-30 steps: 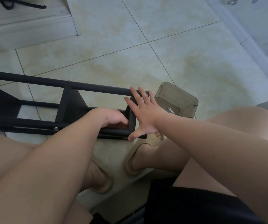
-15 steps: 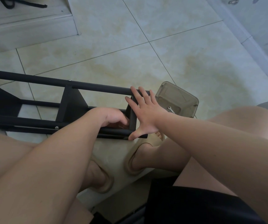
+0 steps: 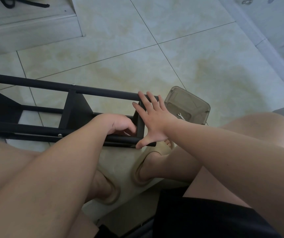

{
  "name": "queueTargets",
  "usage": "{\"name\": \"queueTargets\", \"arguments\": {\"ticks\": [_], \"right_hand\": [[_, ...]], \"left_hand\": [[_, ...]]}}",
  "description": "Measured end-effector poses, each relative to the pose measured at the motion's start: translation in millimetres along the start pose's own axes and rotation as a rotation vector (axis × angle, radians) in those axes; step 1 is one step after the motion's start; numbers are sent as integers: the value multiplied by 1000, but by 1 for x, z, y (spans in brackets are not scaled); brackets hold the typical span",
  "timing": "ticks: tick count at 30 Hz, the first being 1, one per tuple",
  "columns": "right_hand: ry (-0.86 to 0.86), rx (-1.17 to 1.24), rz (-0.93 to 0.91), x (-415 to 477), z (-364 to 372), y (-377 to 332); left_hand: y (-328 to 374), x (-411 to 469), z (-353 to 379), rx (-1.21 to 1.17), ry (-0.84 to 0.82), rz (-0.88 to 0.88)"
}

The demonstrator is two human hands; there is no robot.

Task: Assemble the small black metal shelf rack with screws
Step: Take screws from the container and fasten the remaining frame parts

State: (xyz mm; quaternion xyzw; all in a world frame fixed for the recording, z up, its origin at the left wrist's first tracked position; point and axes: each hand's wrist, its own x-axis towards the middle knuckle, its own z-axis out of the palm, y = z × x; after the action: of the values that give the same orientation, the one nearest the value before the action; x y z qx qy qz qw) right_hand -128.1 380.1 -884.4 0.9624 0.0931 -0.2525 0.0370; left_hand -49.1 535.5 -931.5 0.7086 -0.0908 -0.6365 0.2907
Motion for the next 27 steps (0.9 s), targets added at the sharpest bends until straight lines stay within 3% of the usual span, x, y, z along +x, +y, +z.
{"name": "queueTargets", "arguments": {"ticks": [9, 18, 23, 27], "right_hand": [[6, 2, -3, -1, -1, 0], [14, -7, -4, -2, -1, -1], [18, -3, -2, -3, -3, -1], [23, 4, -5, -3, -3, -1]], "left_hand": [[3, 1, 2, 48, 69, -17], [1, -1, 0, -4, -31, -4], [6, -2, 4, 64, 92, -36], [7, -2, 4, 90, 98, -32]]}}
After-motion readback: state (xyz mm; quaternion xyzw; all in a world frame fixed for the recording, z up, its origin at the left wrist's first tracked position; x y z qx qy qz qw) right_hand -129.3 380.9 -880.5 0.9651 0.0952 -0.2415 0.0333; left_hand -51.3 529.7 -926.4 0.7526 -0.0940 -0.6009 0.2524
